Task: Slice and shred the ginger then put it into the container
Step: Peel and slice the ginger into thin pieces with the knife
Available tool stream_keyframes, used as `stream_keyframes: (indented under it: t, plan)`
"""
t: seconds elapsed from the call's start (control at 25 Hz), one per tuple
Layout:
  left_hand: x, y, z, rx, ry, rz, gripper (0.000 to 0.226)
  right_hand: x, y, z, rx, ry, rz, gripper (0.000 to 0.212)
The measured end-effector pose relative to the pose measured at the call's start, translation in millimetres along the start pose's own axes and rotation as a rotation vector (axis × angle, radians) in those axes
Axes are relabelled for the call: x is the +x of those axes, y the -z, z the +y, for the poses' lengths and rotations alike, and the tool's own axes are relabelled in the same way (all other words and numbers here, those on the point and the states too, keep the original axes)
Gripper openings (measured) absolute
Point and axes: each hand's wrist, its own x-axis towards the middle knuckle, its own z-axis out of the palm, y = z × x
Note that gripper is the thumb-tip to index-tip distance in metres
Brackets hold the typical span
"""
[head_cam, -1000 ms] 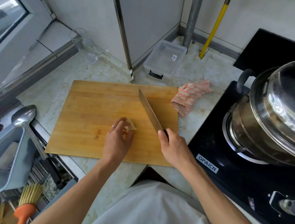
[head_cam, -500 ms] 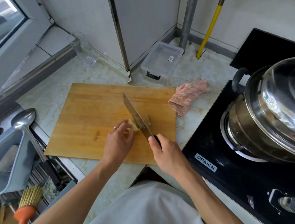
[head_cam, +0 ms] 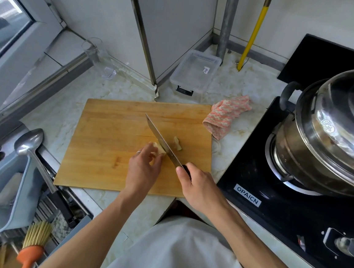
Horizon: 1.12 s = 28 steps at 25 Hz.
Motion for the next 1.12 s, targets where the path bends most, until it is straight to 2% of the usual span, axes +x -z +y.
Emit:
stream_keyframes:
  t: [0.32,0.4,0.56,0.64,0.76,0.84,0.92,1.12]
  plan:
    - [9,8,-5,-0.067,0.1,-0.078,0.019,14,-1,2,0.011,-0.004,0.016,0.041]
    - [15,14,-4,0.039,0.042,-0.176,0.026,12,3,5,0.041,-0.004,0.044,0.041]
    - [37,29,7,0.442,-0.055,-0.39,0.042,8,9,12,0.058,-0.021,0.083,0.041]
    - [47,34,14,0.492,0.0,-0.39,0.04,7,10,14,0.048,-0.018,0.078,0.041]
    - [53,32,20,0.531,0.183,-0.335,0.044,6,8,14,0.04,0.003,0.063,0.041]
    - [52,28,16,0.479,0.217,-0.29,0.043,6,6,12,0.042,0.016,0.056,0.041]
    - [51,28,12,0.328,0.264,-0.231,0.031,7,4,11,0.04,0.012,0.033,0.042]
    - [33,22,12,-0.08,0.556,-0.258,0.034,10,-2,6,0.037,-0.007,-0.01,0.043]
